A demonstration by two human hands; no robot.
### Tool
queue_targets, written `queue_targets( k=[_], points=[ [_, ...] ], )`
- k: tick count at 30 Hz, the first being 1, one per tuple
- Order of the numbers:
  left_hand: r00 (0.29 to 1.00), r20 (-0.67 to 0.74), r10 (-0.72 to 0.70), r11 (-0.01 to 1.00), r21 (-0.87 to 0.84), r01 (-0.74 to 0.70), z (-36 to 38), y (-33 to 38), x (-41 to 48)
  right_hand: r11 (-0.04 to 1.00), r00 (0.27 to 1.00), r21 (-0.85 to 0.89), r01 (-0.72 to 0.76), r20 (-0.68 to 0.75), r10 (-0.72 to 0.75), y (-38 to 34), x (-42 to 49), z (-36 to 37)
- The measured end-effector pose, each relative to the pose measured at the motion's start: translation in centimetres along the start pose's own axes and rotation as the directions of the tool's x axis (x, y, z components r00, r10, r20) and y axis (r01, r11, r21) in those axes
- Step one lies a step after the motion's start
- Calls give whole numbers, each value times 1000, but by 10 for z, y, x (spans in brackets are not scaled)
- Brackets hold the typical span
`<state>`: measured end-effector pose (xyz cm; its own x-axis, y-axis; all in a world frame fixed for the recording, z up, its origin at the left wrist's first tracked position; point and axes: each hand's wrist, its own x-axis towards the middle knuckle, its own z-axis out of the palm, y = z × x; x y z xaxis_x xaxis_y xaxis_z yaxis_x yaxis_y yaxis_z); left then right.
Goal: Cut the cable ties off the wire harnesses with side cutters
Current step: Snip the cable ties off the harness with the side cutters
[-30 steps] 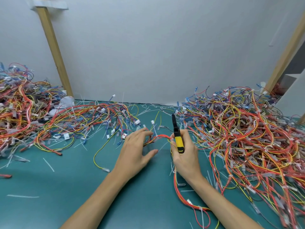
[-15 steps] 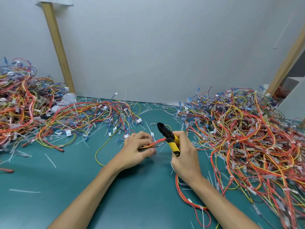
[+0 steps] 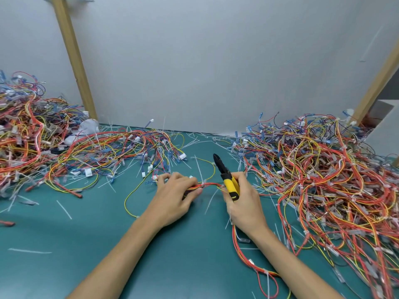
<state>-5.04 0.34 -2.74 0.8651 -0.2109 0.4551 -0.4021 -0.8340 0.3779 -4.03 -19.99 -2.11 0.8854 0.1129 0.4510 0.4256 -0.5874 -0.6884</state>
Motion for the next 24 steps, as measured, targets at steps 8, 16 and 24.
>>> queue_targets(
  k=[8,16,24],
  points=[
    [999,32,-20,974,228,13,-8,-4,1,995,996,-66,-74,-56,70,-2,-2,-5],
    [999,19,-51,981,189,46,-5,-1,-4,992,992,10,-125,14,125,-1,-3,-16],
    [998,-58,2,974,228,11,-8,-1,-7,974,998,-215,65,39,-58,5,0,-28]
  ],
)
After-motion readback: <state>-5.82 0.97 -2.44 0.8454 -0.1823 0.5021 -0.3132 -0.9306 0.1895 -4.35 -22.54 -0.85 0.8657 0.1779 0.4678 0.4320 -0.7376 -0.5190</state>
